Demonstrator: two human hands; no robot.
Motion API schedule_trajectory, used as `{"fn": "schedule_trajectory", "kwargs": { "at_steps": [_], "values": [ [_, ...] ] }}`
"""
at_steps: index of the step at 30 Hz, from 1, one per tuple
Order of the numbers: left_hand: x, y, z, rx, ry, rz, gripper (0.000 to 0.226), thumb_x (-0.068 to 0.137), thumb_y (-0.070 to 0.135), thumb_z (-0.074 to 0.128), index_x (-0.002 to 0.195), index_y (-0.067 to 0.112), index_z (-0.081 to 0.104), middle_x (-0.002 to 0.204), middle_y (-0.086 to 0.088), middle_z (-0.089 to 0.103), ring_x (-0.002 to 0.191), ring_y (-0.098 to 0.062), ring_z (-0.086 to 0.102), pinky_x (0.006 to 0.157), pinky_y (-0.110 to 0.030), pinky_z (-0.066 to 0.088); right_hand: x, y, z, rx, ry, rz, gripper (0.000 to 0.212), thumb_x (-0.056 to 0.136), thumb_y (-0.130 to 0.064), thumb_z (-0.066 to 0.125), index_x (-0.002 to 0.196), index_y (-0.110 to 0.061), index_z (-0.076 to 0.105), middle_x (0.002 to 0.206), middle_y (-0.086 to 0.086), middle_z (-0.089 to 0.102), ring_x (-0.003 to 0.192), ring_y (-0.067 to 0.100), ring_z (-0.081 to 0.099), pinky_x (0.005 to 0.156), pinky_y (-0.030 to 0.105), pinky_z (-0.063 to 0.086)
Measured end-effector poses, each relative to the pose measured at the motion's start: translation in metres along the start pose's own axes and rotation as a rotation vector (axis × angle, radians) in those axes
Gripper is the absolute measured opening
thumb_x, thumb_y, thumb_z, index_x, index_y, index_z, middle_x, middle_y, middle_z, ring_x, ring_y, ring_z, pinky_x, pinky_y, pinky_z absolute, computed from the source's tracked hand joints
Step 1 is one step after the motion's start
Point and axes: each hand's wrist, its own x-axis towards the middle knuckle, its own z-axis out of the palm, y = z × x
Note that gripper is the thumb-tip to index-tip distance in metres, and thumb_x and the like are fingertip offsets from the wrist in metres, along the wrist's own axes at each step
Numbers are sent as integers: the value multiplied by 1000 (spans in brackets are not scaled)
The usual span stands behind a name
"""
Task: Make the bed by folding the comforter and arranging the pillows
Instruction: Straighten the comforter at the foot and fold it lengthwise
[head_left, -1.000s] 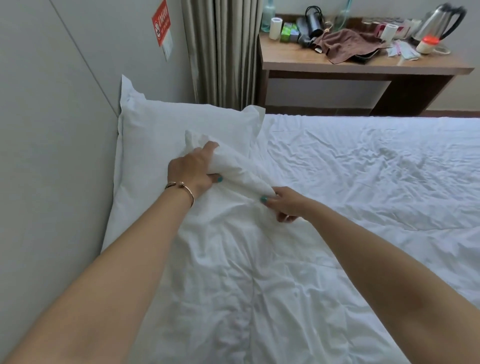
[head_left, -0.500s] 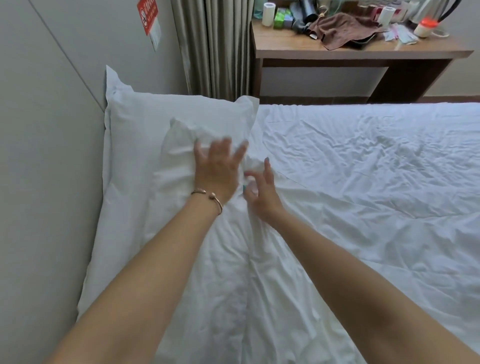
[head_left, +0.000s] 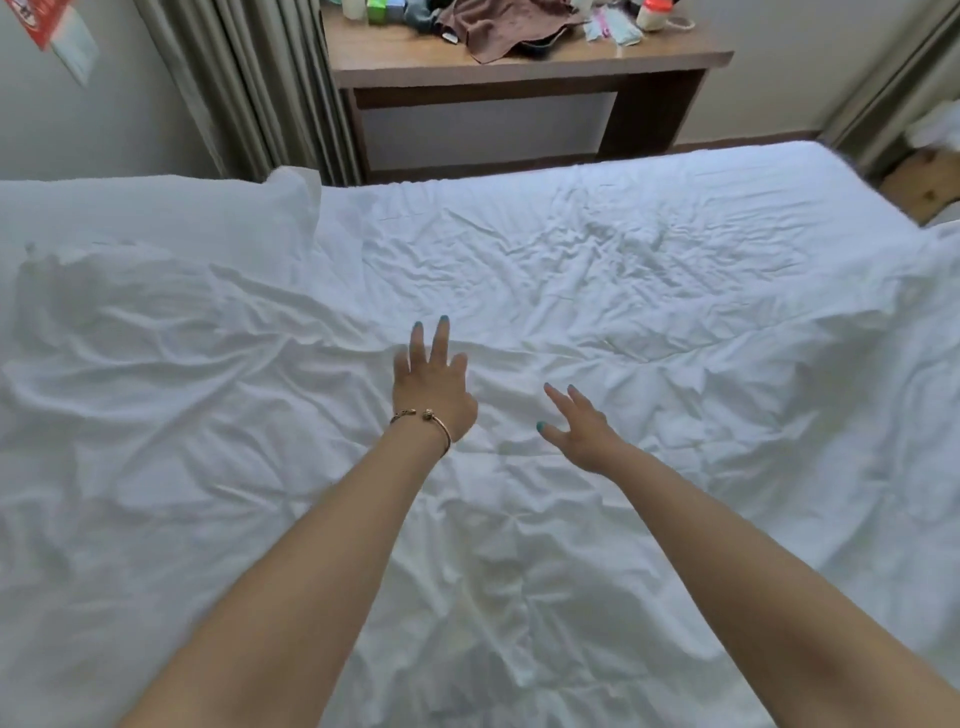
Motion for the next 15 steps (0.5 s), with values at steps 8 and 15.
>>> {"fn": "schedule_trajectory", "kwargs": {
  "at_steps": [8, 15],
  "values": [
    [26, 172, 63, -181, -217, -10, 54, 98, 43, 40, 148, 24, 32, 161, -2, 12, 143, -28, 17, 111, -41, 25, 19, 179, -76, 7, -24, -3, 68, 99, -41, 49, 155, -33, 12, 163, 1, 8, 148, 27, 14, 118, 44, 19],
    [81, 274, 133, -297, -316, -153, 86, 77, 81, 43, 146, 54, -2, 160, 12, -14, 146, -29, -16, 106, -70, 10, 92, 293, -102, -583, 57, -108, 85, 78, -81, 40, 149, -51, 2, 163, -7, -5, 148, 31, -9, 114, 54, -10]
  ]
}}
